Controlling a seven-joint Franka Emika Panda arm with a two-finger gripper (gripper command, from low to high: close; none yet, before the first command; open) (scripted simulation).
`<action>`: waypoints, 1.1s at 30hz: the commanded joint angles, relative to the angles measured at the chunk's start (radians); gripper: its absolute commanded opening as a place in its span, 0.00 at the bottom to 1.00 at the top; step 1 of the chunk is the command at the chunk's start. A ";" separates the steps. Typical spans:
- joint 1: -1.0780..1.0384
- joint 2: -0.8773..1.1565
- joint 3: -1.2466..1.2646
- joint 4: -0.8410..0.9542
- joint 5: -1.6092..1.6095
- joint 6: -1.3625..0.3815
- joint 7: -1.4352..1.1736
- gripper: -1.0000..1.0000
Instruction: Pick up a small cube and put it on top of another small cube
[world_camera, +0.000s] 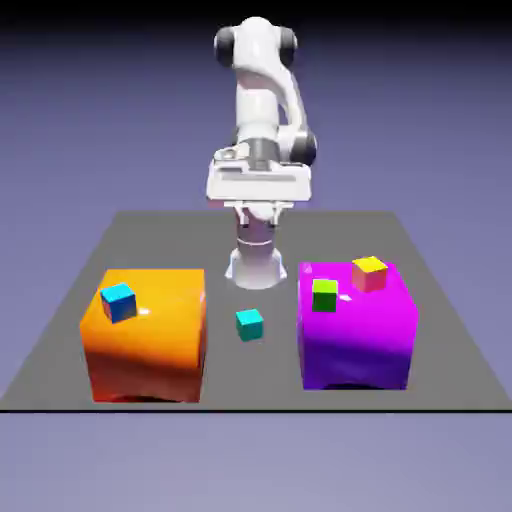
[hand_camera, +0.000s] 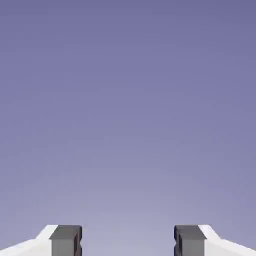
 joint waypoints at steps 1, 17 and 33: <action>-0.010 0.017 0.010 -0.011 0.012 -0.007 0.044 0.50; -0.177 0.281 0.171 -0.187 0.206 -0.121 0.739 0.50; -0.240 0.694 0.250 -0.188 0.369 0.113 0.879 0.50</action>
